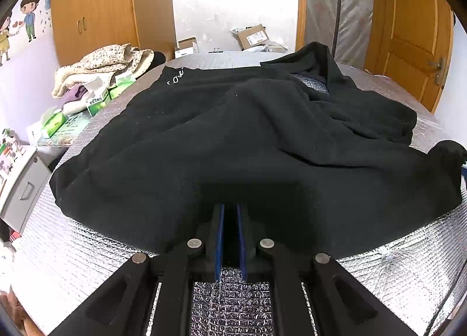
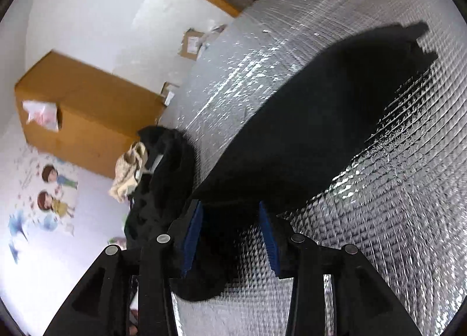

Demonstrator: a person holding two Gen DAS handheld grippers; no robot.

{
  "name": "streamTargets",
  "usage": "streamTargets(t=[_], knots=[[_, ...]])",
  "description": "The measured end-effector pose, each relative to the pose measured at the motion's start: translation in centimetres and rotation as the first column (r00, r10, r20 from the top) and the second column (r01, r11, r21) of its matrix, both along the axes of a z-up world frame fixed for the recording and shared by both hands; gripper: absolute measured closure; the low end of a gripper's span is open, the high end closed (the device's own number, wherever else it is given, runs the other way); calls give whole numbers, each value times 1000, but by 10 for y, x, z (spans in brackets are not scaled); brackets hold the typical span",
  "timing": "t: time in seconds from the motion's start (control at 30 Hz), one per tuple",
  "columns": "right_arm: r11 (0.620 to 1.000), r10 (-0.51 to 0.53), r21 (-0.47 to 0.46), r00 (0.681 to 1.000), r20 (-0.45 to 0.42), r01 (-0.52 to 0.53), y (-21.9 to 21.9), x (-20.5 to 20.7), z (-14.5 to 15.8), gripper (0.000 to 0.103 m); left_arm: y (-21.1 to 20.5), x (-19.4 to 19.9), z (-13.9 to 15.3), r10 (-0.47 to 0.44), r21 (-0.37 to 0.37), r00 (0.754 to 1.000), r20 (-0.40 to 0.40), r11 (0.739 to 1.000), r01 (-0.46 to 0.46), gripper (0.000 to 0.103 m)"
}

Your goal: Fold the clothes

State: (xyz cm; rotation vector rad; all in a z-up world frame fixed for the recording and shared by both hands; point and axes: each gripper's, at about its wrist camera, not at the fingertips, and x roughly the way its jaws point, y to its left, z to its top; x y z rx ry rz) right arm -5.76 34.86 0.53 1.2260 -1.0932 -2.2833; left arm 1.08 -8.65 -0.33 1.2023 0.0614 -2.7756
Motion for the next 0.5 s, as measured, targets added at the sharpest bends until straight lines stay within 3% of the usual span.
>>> streamTargets(t=[0.03,0.17,0.3,0.4,0.43,0.47,0.5], knots=[[1000,-17,11,1000,-12,17,2,1,2,103,0,0,0,0,2,1000,0,1000,0,95],[990,-95,93,992,-82,103,16,13,20,103,-1,1,0,-1,4,1000,-1,1000,1,95],[991,-104,82,994,-40,107,23,16,15,103,1,1,0,0,-7,1000,0,1000,0,95],[993,-101,63,995,4,101,27,17,9,95,3,0,0,0,-24,1000,3,1000,0,95],[993,-100,57,995,18,99,28,17,7,85,3,0,0,0,-25,1000,3,1000,0,95],[994,-100,42,994,34,99,28,16,3,67,3,-1,0,0,-26,1000,3,1000,0,95],[995,-103,12,994,49,102,24,15,-2,60,2,0,0,0,-21,1000,3,1000,0,95]])
